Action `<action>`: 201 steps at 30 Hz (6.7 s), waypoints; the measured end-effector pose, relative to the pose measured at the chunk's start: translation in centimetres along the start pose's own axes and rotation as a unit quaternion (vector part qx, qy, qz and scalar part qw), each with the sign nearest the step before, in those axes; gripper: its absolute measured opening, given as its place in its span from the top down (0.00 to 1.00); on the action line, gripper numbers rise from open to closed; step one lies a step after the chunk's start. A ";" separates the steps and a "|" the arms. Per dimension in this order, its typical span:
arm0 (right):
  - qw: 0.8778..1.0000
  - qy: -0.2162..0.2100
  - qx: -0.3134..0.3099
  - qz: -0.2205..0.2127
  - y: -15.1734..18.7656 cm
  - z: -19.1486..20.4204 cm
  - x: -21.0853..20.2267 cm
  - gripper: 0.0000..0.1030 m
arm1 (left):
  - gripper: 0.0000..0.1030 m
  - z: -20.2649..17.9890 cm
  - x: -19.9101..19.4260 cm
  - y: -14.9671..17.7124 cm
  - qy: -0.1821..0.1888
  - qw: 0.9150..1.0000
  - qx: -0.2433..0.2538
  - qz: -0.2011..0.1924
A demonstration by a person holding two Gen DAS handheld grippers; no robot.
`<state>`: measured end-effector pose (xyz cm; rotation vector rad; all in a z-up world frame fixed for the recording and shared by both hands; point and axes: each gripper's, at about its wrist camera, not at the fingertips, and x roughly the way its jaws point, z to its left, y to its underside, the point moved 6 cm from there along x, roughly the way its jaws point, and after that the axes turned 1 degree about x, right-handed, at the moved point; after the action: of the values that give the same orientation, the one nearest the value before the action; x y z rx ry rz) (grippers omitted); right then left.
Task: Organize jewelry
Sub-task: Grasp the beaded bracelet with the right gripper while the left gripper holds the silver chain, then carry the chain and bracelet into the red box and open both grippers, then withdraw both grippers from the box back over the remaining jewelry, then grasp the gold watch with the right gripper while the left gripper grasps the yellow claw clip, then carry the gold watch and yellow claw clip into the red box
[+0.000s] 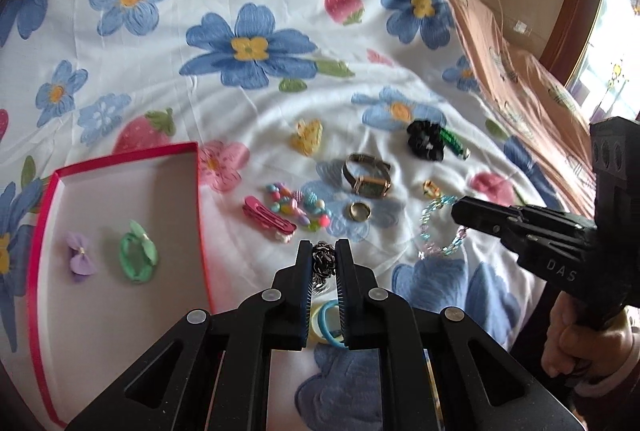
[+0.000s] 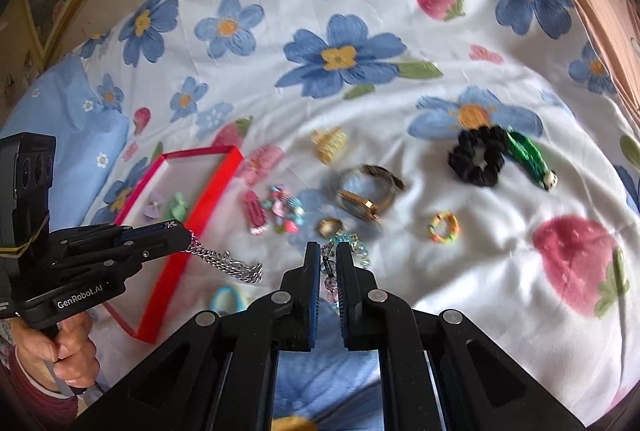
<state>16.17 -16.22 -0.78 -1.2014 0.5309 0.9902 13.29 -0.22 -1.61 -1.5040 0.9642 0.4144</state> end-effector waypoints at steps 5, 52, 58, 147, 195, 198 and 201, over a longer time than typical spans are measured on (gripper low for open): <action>1.000 -0.012 -0.015 -0.012 -1.0 1.8 -0.6 0.93 | 0.91 0.8 -2.9 -0.5 0.004 1.000 -0.007 -0.027; 0.978 -0.134 -0.122 0.103 1.2 20.4 13.1 0.93 | 0.91 17.4 -4.7 5.3 -0.081 0.981 -0.177 -0.015; 0.979 -0.107 -0.133 0.111 1.8 19.5 14.3 0.93 | 0.90 18.5 -2.4 6.2 -0.116 0.976 -0.185 0.010; 0.994 -0.015 -0.067 0.087 -2.7 -4.0 9.0 0.93 | 0.70 1.1 23.8 -11.8 -0.031 0.994 0.006 0.104; 0.993 -0.096 -0.048 0.049 -0.3 7.8 3.0 0.93 | 0.70 4.7 -2.3 1.3 -0.028 0.997 -0.073 0.009; 0.992 -0.102 -0.052 0.052 0.1 8.6 3.1 0.93 | 0.70 5.3 -3.4 2.2 -0.034 0.996 -0.081 0.006; 0.991 -0.108 -0.057 0.056 0.5 9.6 3.3 0.93 | 0.70 6.1 -4.6 3.2 -0.043 0.995 -0.089 0.002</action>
<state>15.95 -6.06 -0.58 -1.1571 0.3773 1.2435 9.81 7.26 -1.43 -1.6315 0.8799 0.5767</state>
